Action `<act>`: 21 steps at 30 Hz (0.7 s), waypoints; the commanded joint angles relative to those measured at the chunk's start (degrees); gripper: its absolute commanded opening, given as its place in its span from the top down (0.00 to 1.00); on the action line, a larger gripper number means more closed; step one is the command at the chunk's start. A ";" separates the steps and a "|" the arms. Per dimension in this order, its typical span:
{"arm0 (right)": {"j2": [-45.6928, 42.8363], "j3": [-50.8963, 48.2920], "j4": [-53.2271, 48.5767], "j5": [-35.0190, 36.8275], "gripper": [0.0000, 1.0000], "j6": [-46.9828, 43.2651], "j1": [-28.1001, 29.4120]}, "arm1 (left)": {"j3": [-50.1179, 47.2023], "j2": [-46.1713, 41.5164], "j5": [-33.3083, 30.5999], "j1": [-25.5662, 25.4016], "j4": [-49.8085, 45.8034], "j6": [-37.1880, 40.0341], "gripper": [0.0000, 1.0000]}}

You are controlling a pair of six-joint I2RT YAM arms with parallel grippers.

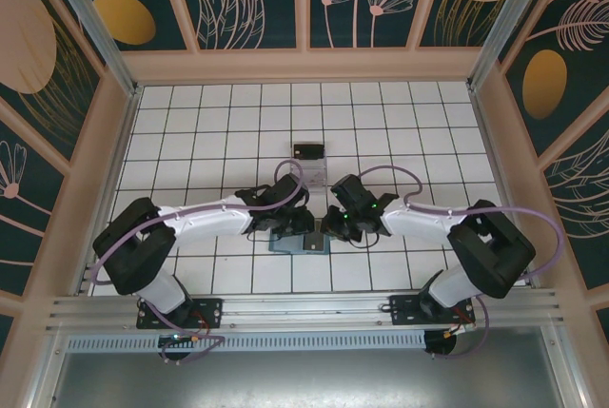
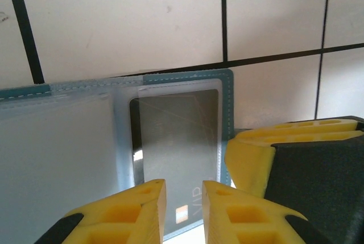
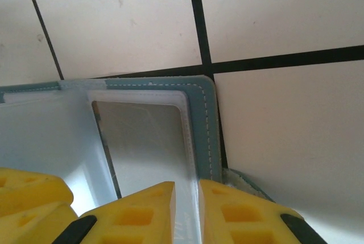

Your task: Take the credit cards out of the card holder

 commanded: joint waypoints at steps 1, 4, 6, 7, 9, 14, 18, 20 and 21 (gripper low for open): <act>1.06 0.06 0.13 -0.40 0.81 -1.02 -0.16 | -1.08 1.36 -0.04 -0.08 0.84 -0.61 0.76; 1.80 0.41 0.18 -0.60 0.81 -1.11 -0.14 | -1.54 1.64 -0.21 0.06 0.84 -0.55 0.76; 2.23 0.54 0.50 -0.80 0.81 -1.25 -0.14 | -2.13 1.55 -0.48 0.20 0.84 -0.53 0.77; 2.43 0.53 0.57 -0.82 0.81 -1.33 -0.14 | -2.41 1.48 -0.54 0.40 0.97 -0.56 0.76; 3.04 0.63 0.68 -0.91 0.81 -1.46 -0.15 | -3.07 1.25 -0.67 0.52 1.10 -0.50 0.77; 4.13 0.81 0.95 -1.21 0.83 -1.73 -0.14 | -4.59 0.50 -0.06 1.13 2.05 -0.55 0.76; 4.50 0.63 1.05 -1.10 0.85 -1.90 -0.33 | -5.14 0.72 0.05 1.47 2.00 -0.50 0.76; 4.55 0.55 1.12 -1.08 0.86 -1.95 -0.26 | -5.37 0.41 -0.34 1.56 1.99 -0.51 0.77; 4.49 0.54 1.10 -1.14 0.86 -1.95 -0.28 | -5.42 0.41 -0.42 1.66 1.90 -0.46 0.77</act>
